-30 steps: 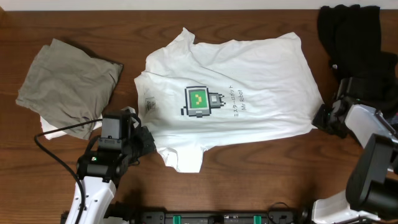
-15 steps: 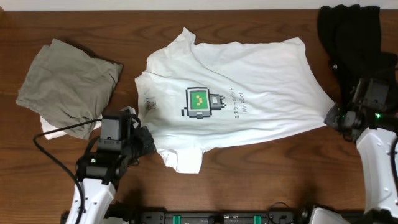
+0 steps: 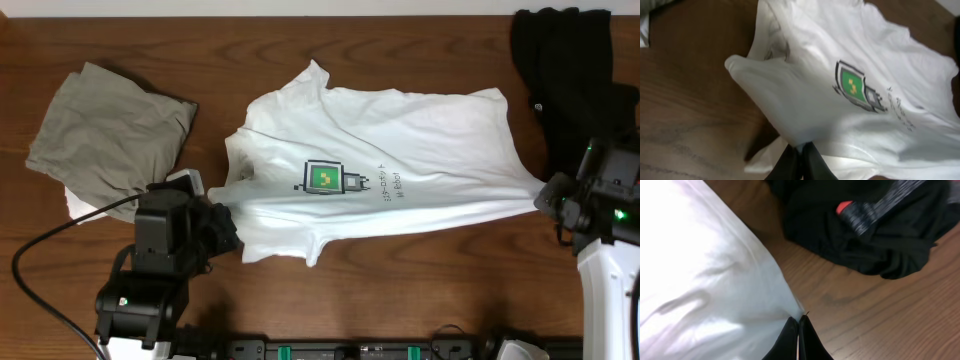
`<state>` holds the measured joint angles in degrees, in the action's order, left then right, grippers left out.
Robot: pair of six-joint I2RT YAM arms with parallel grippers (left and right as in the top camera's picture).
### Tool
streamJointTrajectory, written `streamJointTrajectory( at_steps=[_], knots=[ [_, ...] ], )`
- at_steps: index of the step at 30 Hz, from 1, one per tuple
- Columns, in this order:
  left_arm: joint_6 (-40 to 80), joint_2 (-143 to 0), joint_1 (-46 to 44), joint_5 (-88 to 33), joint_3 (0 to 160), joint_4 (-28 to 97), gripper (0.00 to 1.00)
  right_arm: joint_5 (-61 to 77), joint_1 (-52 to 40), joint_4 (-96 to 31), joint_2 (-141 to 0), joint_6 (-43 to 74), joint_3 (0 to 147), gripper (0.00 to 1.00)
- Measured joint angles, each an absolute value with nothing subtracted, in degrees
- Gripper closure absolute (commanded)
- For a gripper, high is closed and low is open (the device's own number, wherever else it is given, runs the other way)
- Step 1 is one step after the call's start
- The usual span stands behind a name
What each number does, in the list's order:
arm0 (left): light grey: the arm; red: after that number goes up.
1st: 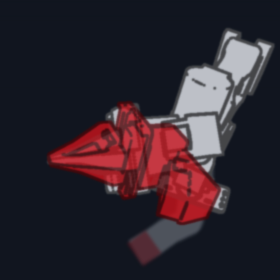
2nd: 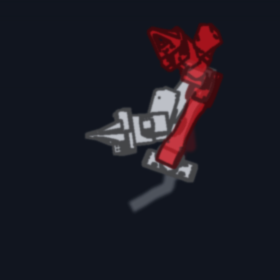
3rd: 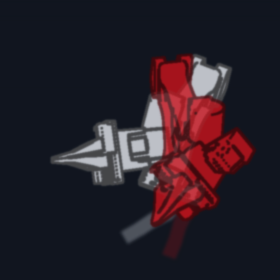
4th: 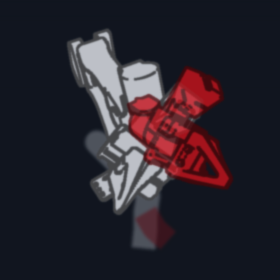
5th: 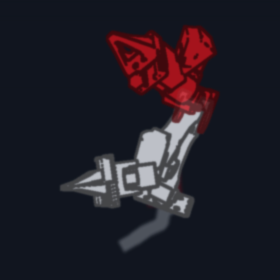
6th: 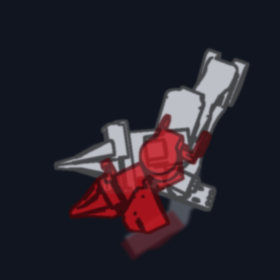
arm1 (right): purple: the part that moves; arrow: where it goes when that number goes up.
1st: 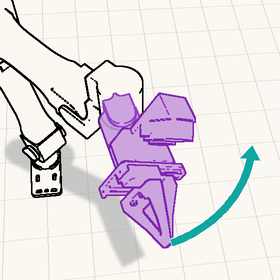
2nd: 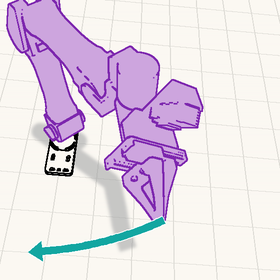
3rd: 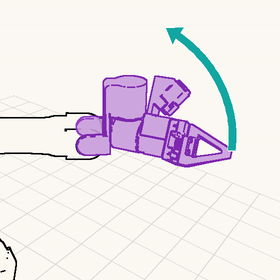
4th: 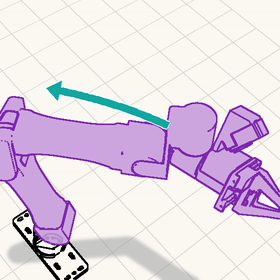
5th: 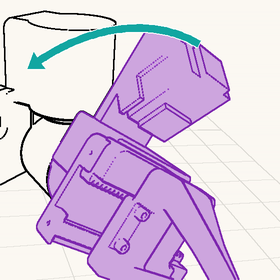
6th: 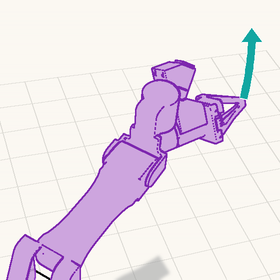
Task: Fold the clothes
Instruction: 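Fold the shirt's bottom half up toward the collar with both grippers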
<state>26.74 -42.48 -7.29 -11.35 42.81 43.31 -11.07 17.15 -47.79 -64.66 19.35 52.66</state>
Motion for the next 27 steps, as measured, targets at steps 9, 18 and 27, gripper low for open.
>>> streamJointTrajectory(
  at_steps=[9, 18, 27],
  knots=[
    [26.7, -42.8, -7.3, -10.5, 42.9, 39.9, 0.94, -11.7, 17.1, -47.3, -61.4, 20.0, 52.7, 0.99],
    [26.7, -50.7, -7.3, -10.3, 42.9, 34.6, 0.94, -11.0, 17.1, -45.1, -67.6, 20.0, 52.7, 0.99],
    [26.7, -59.7, -7.3, -8.1, 42.9, 27.1, 0.94, -7.9, 17.1, -39.7, -76.4, 20.0, 52.7, 0.99]
  ],
)
